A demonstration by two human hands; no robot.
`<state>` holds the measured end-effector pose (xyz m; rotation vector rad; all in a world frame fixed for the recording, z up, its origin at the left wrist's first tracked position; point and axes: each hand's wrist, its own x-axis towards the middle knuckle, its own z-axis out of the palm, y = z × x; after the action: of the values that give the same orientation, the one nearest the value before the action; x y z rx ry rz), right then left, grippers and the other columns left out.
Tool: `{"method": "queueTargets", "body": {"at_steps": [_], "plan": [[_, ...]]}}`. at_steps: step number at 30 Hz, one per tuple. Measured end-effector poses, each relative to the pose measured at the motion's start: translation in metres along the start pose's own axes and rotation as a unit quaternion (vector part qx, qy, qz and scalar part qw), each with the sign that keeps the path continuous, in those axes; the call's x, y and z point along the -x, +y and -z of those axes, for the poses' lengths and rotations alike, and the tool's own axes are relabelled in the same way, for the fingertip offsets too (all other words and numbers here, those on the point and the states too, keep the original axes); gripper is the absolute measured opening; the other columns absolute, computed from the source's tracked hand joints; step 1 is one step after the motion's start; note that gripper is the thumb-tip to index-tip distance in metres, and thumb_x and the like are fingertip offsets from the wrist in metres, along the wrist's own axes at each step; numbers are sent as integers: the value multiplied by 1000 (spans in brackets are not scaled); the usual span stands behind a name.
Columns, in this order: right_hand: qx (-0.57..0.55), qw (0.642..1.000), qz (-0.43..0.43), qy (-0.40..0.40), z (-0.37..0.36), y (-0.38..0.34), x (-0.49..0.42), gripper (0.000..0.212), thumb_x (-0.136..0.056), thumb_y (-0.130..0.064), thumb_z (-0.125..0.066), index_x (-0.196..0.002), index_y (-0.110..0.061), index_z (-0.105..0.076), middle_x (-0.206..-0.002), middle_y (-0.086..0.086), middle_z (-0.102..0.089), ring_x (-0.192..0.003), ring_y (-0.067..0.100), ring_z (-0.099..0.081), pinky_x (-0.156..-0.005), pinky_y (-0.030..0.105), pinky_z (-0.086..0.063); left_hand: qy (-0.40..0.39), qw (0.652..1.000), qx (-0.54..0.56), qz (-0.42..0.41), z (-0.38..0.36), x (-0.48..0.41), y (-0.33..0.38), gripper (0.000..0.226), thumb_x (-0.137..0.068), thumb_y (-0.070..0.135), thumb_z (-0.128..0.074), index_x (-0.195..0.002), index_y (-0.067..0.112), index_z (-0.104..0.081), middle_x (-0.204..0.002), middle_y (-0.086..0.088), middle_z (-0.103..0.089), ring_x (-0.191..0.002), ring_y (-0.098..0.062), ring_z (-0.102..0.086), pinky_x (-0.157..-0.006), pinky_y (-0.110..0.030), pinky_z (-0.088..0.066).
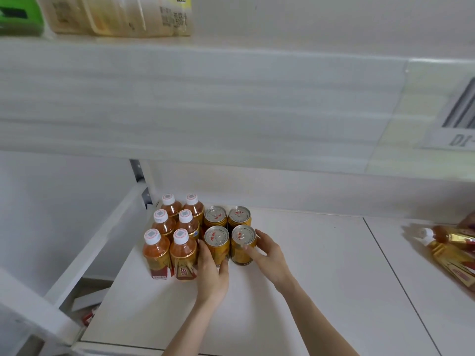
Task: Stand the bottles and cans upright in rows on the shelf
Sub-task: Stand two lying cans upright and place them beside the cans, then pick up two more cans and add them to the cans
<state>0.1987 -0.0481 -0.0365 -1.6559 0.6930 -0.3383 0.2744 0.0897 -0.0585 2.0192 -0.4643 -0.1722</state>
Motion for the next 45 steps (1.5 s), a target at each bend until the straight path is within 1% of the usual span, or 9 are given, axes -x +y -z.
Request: {"method": "queueTargets", "body": {"at_steps": [5,9,13,16,21,27,33,41,45], "plan": [[136,989,53,34,14,-3,38,73,-85,-45,-64,-146,-23,-31,-149,-3,-41,-137,13,-37,-109,31,-34,-20,999,-4,-32,15,20,11,76,-91,22,-58,-151,16,-12,-158,-1,-22,-145,-17,-21,-117,-40,-24],[328,931,140,72,34,5,82,71,-87,-57,-47,-147,-22,-30,-151,-4,-37,-139,16,-32,-110,32,-32,-57,990,-96,-88,27,48,13,74,-94,33,-50,-151,14,-7,-161,-4,-9,-148,-18,-8,-118,-32,-13],[459,865,162,118,54,22,129,71,-87,-66,-30,-140,-20,-42,-145,7,-47,-130,26,-48,-100,41,-43,-113,950,-240,-164,34,82,18,69,-96,46,-38,-151,19,-7,-161,-4,-1,-148,-24,-4,-117,-31,-10],[505,839,142,143,72,26,162,71,-90,-66,-20,-136,-18,-46,-141,10,-51,-125,28,-54,-95,44,-48,-138,912,-335,-192,31,108,21,66,-94,51,-37,-150,19,-20,-158,-11,-19,-145,-32,-19,-115,-41,-23],[554,809,107,164,109,37,209,68,-89,-64,-27,-141,-21,-39,-148,10,-43,-133,29,-45,-102,48,-43,-137,887,-368,-242,9,149,33,61,-80,48,-65,-130,15,-55,-133,-18,-57,-118,-38,-57,-89,-50,-53],[563,804,70,176,165,49,253,73,-87,-66,-28,-147,-25,-29,-155,6,-31,-142,26,-31,-111,49,-30,-135,888,-353,-263,-24,197,70,56,-80,50,-53,-122,14,-61,-123,-19,-63,-109,-38,-63,-84,-48,-56],[563,805,61,177,238,65,278,76,-88,-70,-15,-145,-23,-33,-152,7,-37,-139,28,-36,-109,49,-35,-111,904,-321,-260,-79,240,111,56,-85,51,-51,-128,15,-56,-130,-17,-60,-117,-36,-59,-93,-47,-51],[549,816,77,162,332,81,295,79,-87,-70,-12,-143,-21,-36,-151,8,-37,-139,28,-37,-109,49,-37,-136,913,-308,-230,-159,287,170,60,-83,54,-39,-122,14,-61,-120,-17,-66,-106,-34,-65,-84,-43,-55],[540,818,72,185,373,88,299,75,-87,-68,-22,-144,-20,-36,-151,8,-39,-138,28,-36,-110,45,-34,-148,919,-273,-246,-190,299,193,62,-86,54,-36,-132,16,-53,-133,-16,-57,-121,-33,-55,-99,-42,-46]]}}
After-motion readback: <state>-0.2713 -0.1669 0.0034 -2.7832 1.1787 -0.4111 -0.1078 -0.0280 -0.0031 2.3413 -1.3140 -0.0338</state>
